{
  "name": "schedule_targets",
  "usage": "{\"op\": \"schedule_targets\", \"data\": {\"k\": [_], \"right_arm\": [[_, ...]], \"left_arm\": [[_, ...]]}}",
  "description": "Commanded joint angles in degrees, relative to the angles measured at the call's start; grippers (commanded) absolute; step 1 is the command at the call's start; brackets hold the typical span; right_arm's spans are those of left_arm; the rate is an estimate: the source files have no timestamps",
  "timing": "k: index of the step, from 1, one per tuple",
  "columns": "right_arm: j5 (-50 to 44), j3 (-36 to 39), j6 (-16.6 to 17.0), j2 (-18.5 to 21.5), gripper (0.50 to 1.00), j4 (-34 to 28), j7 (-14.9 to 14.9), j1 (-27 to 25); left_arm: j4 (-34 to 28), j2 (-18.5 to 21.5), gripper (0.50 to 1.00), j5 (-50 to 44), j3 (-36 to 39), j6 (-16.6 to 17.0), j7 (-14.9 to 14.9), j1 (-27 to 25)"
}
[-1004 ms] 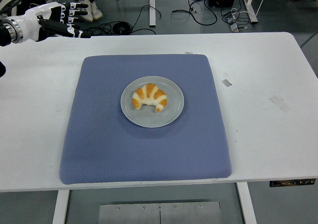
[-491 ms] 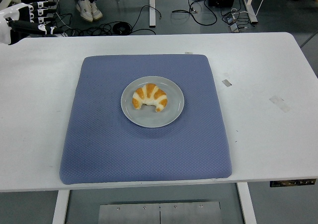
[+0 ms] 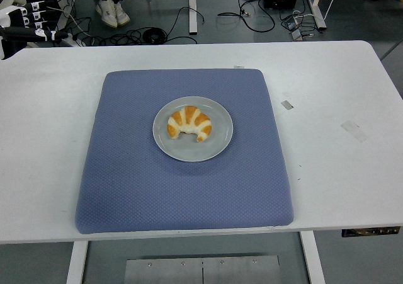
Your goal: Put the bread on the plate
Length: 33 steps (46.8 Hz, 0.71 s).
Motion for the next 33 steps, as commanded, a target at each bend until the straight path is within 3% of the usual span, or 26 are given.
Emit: {"op": "schedule_targets", "data": {"k": [1, 33], "right_arm": [[0.0, 0.0, 0.0, 0.0, 1.0, 0.0, 0.0, 0.0], [0.0, 0.0, 0.0, 0.0, 1.0, 0.0, 0.0, 0.0]], "left_arm": [[0.1, 0.0, 0.974, 0.1, 0.0, -0.1, 0.0, -0.1], [0.1, 2.7, 0.975, 0.0, -1.8, -4.3, -0.1, 0.0]]}}
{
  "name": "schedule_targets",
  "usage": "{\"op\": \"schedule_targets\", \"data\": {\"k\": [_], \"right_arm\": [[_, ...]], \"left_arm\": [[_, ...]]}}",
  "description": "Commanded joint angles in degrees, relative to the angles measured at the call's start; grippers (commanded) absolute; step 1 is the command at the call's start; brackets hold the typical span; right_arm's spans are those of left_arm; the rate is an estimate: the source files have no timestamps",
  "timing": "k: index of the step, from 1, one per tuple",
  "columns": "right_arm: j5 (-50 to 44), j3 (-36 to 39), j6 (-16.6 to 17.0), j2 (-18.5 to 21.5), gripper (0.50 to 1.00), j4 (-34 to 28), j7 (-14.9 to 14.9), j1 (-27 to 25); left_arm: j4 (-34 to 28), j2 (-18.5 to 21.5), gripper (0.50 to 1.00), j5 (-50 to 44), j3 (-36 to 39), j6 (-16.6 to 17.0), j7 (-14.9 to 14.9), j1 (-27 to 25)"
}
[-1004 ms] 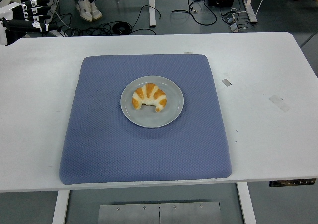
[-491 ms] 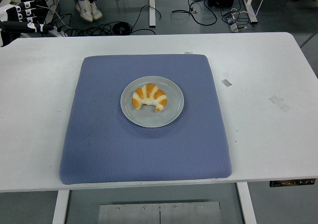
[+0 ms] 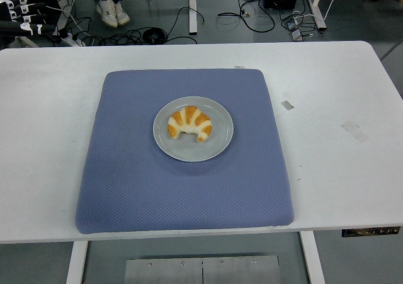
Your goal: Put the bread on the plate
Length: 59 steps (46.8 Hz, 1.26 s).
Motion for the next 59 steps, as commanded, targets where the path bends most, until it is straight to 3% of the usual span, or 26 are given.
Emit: {"op": "schedule_targets", "data": {"k": [1, 59], "right_arm": [[-0.1, 0.0, 0.0, 0.0, 1.0, 0.0, 0.0, 0.0], [0.0, 0.7, 0.2, 0.0, 1.0, 0.4, 0.0, 0.5]], "left_arm": [[0.0, -0.1, 0.975, 0.0, -0.1, 0.0, 0.0, 0.0], [0.1, -2.5, 0.977, 0.0, -2.5, -0.1, -0.1, 0.1]]}}
